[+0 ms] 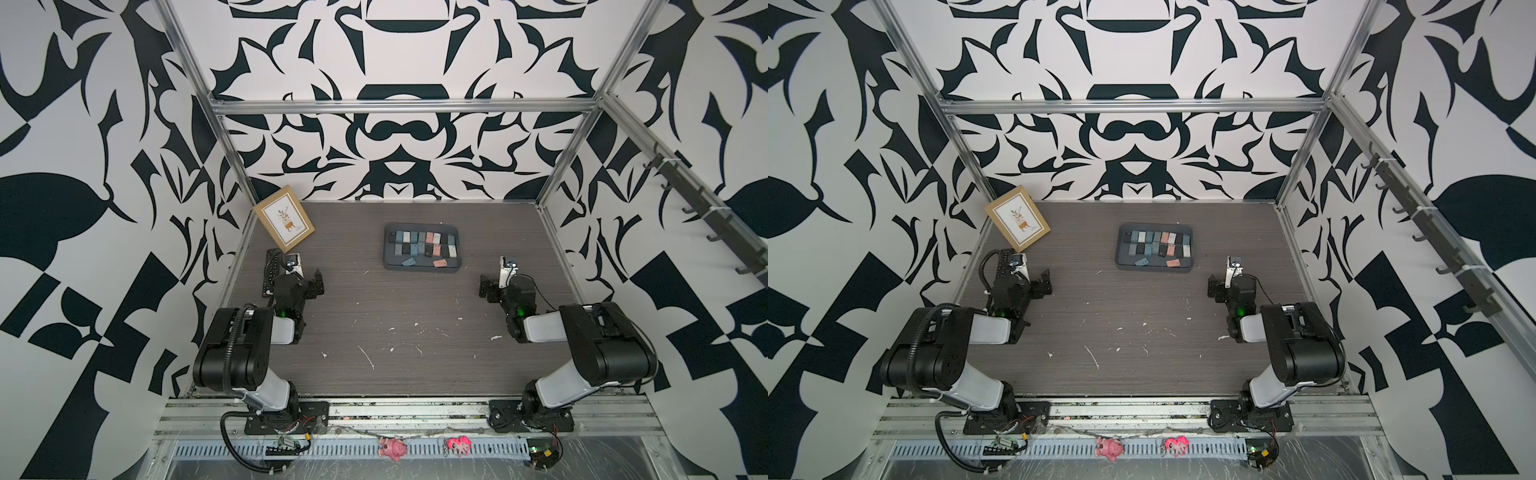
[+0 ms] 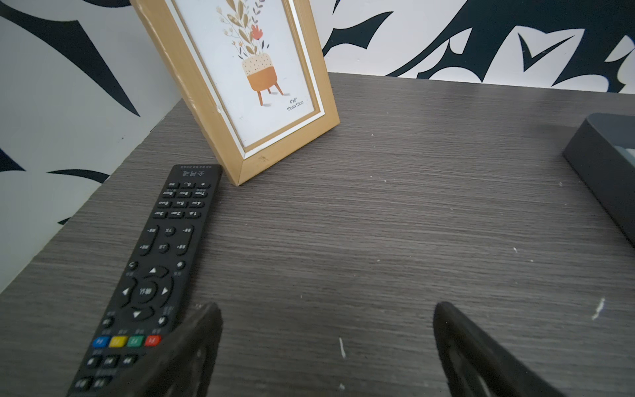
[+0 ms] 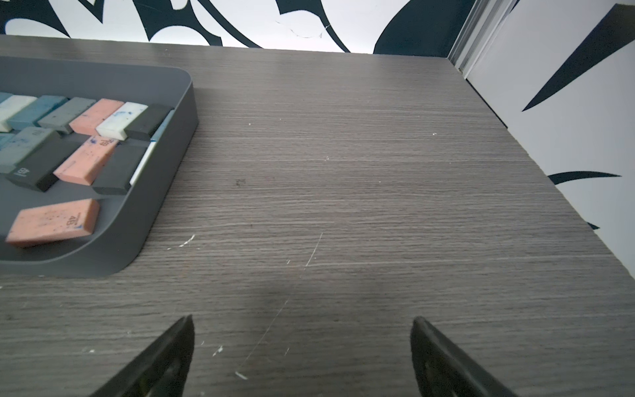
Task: Put the eraser in the storage box
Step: Reset both arms
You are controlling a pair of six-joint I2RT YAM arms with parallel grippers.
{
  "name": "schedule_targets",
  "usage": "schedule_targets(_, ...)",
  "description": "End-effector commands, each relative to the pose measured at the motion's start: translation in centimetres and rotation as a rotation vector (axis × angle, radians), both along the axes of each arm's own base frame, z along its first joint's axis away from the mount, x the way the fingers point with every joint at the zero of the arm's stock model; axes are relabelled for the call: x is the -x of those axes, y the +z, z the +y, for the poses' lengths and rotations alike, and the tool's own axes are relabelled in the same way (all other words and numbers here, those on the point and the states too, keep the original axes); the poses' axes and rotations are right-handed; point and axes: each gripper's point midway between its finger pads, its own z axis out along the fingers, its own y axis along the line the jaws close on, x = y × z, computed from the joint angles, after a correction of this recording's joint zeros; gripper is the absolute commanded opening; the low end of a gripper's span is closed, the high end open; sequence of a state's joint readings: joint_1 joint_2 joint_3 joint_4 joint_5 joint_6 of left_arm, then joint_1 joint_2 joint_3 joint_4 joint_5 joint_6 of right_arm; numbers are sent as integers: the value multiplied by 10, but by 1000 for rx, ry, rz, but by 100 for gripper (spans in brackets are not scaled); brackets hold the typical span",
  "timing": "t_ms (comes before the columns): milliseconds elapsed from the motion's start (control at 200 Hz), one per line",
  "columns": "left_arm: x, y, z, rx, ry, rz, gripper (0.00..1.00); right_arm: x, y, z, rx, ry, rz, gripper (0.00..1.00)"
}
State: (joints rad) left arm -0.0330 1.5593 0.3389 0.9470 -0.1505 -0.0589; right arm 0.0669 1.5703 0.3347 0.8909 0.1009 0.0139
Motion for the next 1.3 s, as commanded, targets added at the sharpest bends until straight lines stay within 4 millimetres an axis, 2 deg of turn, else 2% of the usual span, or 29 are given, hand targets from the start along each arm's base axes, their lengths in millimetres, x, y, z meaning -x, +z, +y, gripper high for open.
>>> schedule_targets(0,-3,7,1,-2,6,-30,99,-9,18,1,1,2,-61,99)
schedule_targets(135,-3,8,0,-2,6,-33,99,-7,18,5,6,31,-62,99)
schedule_targets(205,-2,9,2,-8,17,-42,99,-3,31,11,6,75,-107,99)
schedule_targets(265,2,10,1,-13,21,-54,99,0,35,8,3,53,-99,100)
schedule_targets(345,2,11,5,-17,44,-68,99,-1,19,4,4,26,-80,99)
schedule_targets(375,1,11,5,-21,40,-66,99,-5,26,4,-3,27,-139,99)
schedule_targets(440,-1,8,3,-18,35,-41,99,1,21,-1,-8,5,-97,99)
schedule_targets(565,-2,7,3,-17,36,-33,99,-1,21,1,-12,23,-101,99)
schedule_targets(650,-2,7,4,-17,37,-35,99,-10,16,0,-9,12,-40,99)
schedule_targets(1295,-4,8,-3,-58,28,-30,99,-10,17,7,-12,59,-51,99)
